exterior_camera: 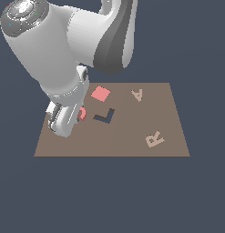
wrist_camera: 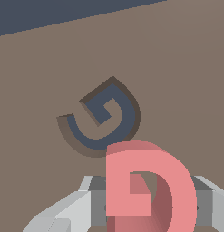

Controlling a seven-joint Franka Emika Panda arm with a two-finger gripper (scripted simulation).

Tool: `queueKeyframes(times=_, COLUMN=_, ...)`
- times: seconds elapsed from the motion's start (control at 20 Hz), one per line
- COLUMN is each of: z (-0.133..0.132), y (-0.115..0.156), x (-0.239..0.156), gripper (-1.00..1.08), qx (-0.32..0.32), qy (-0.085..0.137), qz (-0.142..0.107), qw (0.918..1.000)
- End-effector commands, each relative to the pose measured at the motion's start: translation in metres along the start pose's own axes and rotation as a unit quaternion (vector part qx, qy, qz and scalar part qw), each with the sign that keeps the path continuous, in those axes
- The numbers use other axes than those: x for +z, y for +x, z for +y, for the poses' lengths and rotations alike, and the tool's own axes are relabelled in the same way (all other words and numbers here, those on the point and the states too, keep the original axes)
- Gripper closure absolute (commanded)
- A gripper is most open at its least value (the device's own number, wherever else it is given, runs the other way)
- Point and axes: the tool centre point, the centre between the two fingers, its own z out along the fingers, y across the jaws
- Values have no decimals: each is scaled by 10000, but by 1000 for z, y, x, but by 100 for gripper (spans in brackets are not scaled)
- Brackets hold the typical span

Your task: Insert a designated object into the corresponding slot on a board.

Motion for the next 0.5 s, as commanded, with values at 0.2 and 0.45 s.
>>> queueKeyframes(times=0.2, z=-12, y=8, x=-1, gripper=108, qx=1351, qy=0, qz=-1, qw=9908)
queueKeyframes(times=0.45, z=-19, y=17, x=-1, gripper=108, qx=2329, qy=-2, qz=-1, qw=9725)
